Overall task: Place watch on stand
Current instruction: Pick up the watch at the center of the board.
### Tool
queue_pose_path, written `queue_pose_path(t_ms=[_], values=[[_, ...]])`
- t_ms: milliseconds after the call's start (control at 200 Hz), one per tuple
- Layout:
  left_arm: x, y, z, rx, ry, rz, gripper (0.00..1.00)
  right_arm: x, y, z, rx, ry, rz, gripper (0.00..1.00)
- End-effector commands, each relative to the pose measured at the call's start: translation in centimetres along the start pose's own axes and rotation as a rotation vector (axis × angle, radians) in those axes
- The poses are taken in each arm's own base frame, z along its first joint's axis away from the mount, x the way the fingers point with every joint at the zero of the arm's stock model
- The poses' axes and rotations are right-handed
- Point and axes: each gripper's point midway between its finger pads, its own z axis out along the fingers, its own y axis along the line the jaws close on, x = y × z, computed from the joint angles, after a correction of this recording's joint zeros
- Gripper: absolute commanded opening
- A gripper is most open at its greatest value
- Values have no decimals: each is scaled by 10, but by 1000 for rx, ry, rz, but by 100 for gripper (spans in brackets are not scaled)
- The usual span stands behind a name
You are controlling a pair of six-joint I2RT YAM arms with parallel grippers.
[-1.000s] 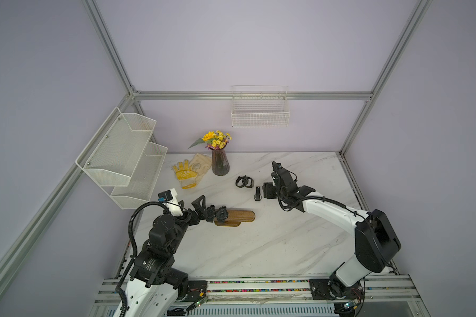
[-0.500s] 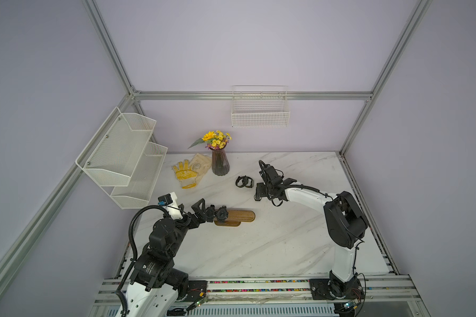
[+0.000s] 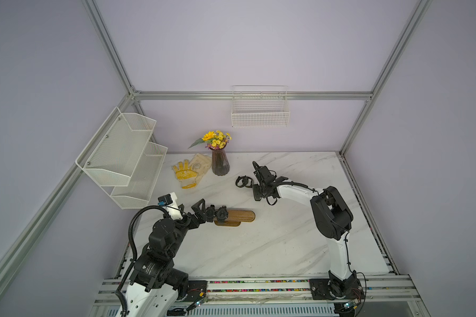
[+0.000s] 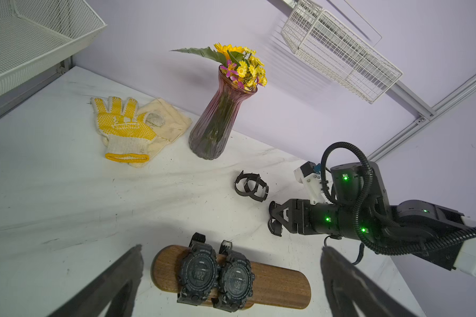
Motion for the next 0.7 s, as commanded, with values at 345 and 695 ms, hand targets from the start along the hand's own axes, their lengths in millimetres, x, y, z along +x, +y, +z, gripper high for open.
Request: queue_pose_path(t_ms=[345,695], values=[[11,4,5,-3,24,-14,100,11,-21,-21,105,-12,-41,36],[15,4,8,-4,39,-13,100,8,-28,-29,54,-38,-32,34]])
